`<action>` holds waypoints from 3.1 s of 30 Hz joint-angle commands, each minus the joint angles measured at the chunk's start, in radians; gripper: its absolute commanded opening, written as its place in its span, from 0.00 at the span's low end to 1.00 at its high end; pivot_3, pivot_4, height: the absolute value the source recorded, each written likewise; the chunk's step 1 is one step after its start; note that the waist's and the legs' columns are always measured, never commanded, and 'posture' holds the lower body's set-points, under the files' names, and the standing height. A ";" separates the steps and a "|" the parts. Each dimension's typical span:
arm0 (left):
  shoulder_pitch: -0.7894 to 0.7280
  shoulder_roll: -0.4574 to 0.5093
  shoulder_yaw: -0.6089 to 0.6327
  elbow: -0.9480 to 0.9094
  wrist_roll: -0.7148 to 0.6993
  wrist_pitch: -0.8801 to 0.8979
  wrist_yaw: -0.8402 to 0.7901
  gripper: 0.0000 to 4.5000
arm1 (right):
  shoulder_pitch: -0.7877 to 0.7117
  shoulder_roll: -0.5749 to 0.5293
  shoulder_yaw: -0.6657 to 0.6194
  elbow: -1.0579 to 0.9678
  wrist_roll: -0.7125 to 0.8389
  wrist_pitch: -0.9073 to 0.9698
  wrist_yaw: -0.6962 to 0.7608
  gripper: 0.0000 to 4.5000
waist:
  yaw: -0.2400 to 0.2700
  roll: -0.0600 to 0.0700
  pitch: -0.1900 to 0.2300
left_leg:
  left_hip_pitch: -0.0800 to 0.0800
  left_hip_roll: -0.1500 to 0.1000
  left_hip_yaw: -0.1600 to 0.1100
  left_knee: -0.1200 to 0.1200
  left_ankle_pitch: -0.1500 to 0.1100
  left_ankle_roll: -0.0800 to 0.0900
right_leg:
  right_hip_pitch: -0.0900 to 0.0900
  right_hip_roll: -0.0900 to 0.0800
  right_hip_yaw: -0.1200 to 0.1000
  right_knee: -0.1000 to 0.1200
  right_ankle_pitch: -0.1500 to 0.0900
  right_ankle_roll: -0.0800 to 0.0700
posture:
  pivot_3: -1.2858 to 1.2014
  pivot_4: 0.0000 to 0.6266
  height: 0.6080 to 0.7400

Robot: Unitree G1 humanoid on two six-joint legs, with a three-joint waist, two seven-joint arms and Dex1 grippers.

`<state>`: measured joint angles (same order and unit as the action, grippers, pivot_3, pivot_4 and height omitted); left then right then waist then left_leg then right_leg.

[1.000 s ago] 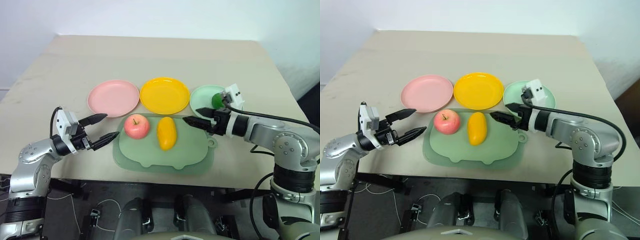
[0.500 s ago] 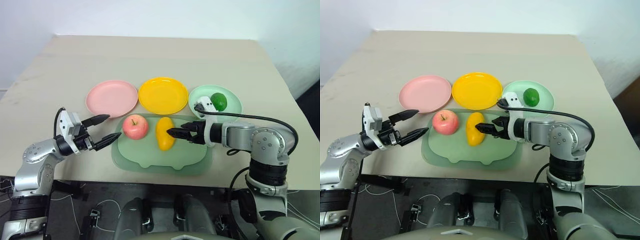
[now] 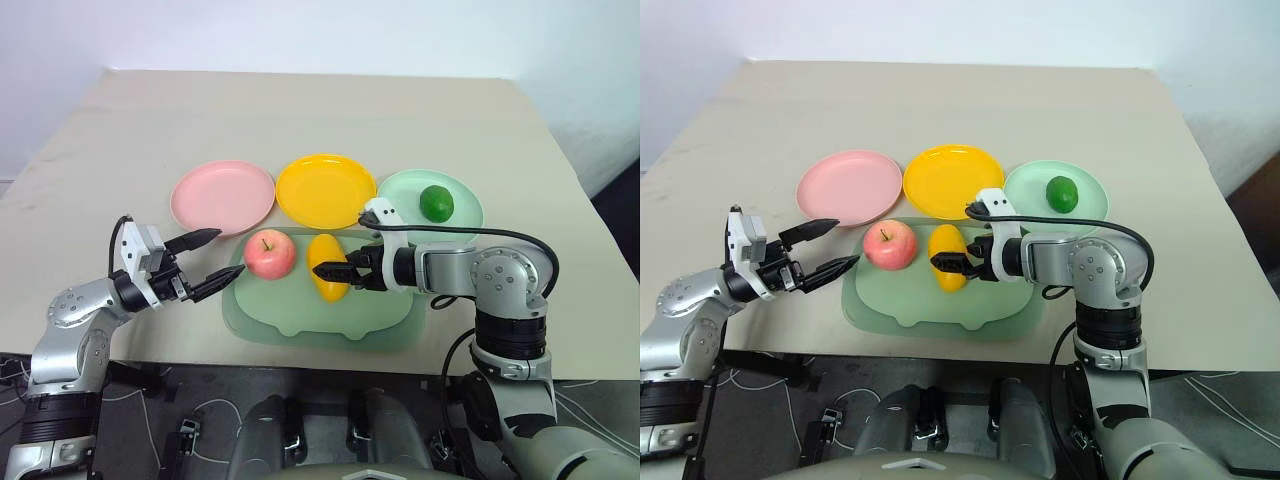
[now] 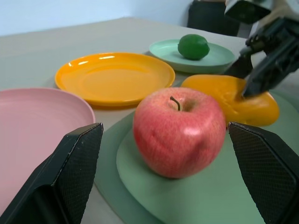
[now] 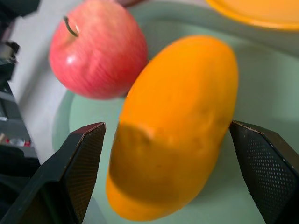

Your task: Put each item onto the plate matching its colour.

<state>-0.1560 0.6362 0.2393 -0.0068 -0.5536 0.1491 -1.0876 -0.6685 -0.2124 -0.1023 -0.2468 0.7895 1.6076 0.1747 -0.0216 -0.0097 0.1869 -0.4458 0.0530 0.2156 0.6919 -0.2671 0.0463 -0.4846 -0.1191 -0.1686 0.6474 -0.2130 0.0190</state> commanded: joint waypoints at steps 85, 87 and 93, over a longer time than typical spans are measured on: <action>-0.147 -0.047 -0.133 0.041 0.035 0.064 0.012 1.00 | -0.013 -0.115 -0.010 -0.015 -0.295 -0.467 0.250 0.99 | -0.020 0.000 0.000 | -0.004 0.000 0.002 0.002 0.002 -0.002 | -0.007 0.000 0.002 0.008 0.000 0.001 | 0.52 0.24 0.67; -0.170 -0.055 -0.160 0.066 0.067 0.044 0.003 1.00 | -0.004 -0.128 -0.008 -0.021 -0.297 -0.471 0.245 0.99 | -0.020 -0.001 0.000 | -0.004 0.000 0.002 0.003 0.002 -0.002 | -0.007 0.000 0.002 0.008 0.000 0.001 | 0.52 0.24 0.67; -0.196 -0.056 -0.202 0.149 0.131 -0.021 -0.036 1.00 | 0.011 -0.152 -0.004 -0.032 -0.301 -0.475 0.226 0.99 | -0.022 -0.001 0.000 | -0.004 0.000 0.002 0.003 0.002 -0.002 | -0.006 0.000 0.002 0.008 0.000 0.001 | 0.52 0.24 0.67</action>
<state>-0.3532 0.5768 0.0526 0.1206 -0.4483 0.1511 -1.1106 -0.6587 -0.3553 -0.0947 -0.2356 0.4847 1.1475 0.4051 -0.0433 -0.0103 0.1864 -0.4495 0.0531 0.2173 0.6947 -0.2651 0.0442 -0.4909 -0.1186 -0.1670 0.6558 -0.2126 0.0201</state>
